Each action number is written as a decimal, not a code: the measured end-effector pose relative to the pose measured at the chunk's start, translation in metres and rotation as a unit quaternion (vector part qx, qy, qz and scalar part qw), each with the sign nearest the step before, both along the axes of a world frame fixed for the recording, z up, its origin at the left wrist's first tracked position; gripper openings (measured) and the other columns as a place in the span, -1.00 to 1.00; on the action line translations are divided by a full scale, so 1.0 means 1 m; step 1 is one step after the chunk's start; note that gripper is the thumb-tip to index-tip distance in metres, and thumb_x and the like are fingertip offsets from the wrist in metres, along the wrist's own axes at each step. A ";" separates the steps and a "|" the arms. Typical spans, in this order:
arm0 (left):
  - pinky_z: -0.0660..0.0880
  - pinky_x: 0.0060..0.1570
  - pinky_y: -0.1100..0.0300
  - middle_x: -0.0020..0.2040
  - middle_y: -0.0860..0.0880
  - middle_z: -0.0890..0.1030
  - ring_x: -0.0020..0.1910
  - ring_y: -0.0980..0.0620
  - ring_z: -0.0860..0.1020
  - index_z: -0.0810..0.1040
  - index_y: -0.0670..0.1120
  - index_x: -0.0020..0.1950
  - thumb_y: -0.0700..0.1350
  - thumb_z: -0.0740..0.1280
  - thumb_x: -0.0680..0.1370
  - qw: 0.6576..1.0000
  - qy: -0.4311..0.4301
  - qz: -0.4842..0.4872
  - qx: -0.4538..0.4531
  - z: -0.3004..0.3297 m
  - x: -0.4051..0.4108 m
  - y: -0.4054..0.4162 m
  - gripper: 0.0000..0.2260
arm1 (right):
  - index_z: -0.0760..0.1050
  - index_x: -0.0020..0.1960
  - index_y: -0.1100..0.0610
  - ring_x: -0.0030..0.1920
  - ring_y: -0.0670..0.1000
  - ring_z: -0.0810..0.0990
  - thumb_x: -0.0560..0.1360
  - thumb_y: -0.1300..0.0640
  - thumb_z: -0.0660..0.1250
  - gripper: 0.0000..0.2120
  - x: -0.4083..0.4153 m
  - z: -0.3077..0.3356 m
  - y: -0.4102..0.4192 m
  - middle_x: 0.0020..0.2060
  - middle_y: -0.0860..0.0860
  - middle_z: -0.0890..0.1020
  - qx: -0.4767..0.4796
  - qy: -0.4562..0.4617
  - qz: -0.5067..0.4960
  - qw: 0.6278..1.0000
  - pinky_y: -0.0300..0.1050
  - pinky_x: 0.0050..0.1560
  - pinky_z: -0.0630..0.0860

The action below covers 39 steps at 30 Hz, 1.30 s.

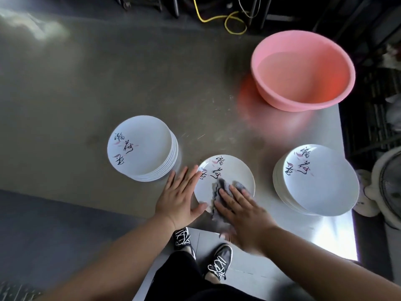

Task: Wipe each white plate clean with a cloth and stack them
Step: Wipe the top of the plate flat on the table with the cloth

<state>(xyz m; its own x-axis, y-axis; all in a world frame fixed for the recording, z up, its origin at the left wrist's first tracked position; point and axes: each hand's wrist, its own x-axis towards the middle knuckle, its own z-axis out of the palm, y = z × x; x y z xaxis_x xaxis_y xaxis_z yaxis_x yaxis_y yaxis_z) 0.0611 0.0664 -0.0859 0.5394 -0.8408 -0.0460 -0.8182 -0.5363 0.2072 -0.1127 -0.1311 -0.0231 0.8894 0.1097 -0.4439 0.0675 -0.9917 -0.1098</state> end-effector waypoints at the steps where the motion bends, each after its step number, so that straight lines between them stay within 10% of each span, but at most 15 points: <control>1: 0.12 0.60 -0.26 0.73 0.03 0.02 0.70 -0.07 0.04 0.10 -0.06 0.72 0.36 0.21 0.56 1.000 0.001 0.001 -0.002 0.001 0.000 0.000 -0.15 | 0.09 0.70 0.04 0.66 0.30 -0.11 0.59 -0.48 -0.13 -0.14 0.009 0.000 -0.005 0.68 0.16 0.07 -0.006 0.008 -0.015 1.000 0.22 0.59 -0.10; 4: 0.12 0.60 -0.26 0.73 0.01 0.07 0.70 -0.07 0.07 0.14 -0.08 0.71 0.36 0.21 0.56 1.000 0.001 0.002 -0.007 0.002 -0.001 0.000 -0.16 | -0.31 0.70 0.00 0.62 0.22 -0.44 0.53 -0.49 -0.26 -0.10 0.039 -0.003 -0.018 0.66 0.11 -0.34 -0.055 0.045 -0.099 0.993 0.22 0.62 -0.34; 8: 0.10 0.61 -0.25 0.73 0.01 0.04 0.70 -0.06 0.05 0.11 -0.08 0.72 0.38 0.21 0.56 1.000 -0.002 0.000 -0.002 0.002 -0.001 0.001 -0.14 | -0.34 0.69 0.04 0.59 0.24 -0.50 0.47 -0.52 -0.34 -0.03 0.019 -0.003 -0.001 0.63 0.14 -0.40 -0.033 0.076 -0.115 0.990 0.24 0.61 -0.36; 14: 0.10 0.61 -0.26 0.73 0.00 0.06 0.70 -0.08 0.05 0.14 -0.09 0.71 0.32 0.26 0.55 1.000 -0.008 -0.005 -0.020 -0.001 0.000 0.000 -0.16 | 0.41 0.57 0.16 0.63 0.28 0.18 0.54 -0.45 0.04 -0.13 -0.016 0.009 0.005 0.59 0.20 0.34 -0.023 0.014 -0.114 0.993 0.21 0.54 0.07; 19: 0.12 0.60 -0.26 0.72 -0.02 0.11 0.69 -0.10 0.10 0.21 -0.12 0.69 0.25 0.32 0.53 0.999 -0.003 -0.007 -0.046 0.001 0.000 -0.001 -0.18 | -0.18 0.72 0.07 0.62 0.17 -0.48 0.57 -0.48 -0.07 -0.07 0.050 -0.009 -0.041 0.68 0.04 -0.31 -0.046 -0.008 -0.134 0.990 0.14 0.63 -0.34; 32: 0.17 0.58 -0.28 0.72 -0.03 0.12 0.68 -0.10 0.14 0.20 -0.12 0.69 0.26 0.33 0.52 0.998 -0.016 -0.005 -0.061 -0.003 0.000 0.000 -0.15 | -0.12 0.72 0.05 0.63 0.21 -0.42 0.52 -0.46 -0.25 -0.08 0.008 -0.015 -0.016 0.64 -0.09 -0.34 0.012 0.018 -0.243 0.970 0.12 0.65 -0.29; 39: 0.14 0.60 -0.25 0.72 -0.03 0.12 0.69 -0.10 0.13 0.20 -0.12 0.69 0.34 0.28 0.56 0.999 -0.021 0.001 -0.037 -0.001 0.000 0.000 -0.16 | -0.14 0.72 -0.08 0.62 0.09 -0.47 0.64 -0.39 0.00 -0.22 0.042 -0.022 -0.043 0.61 -0.31 -0.37 0.101 -0.020 -0.251 0.962 0.13 0.67 -0.17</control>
<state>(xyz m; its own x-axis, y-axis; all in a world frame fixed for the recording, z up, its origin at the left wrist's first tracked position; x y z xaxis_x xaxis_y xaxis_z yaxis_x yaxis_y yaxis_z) 0.0615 0.0666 -0.0870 0.5405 -0.8404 0.0389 -0.8265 -0.5218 0.2111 -0.0710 -0.1742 -0.0452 0.8686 -0.2581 -0.4230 -0.4068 -0.8589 -0.3112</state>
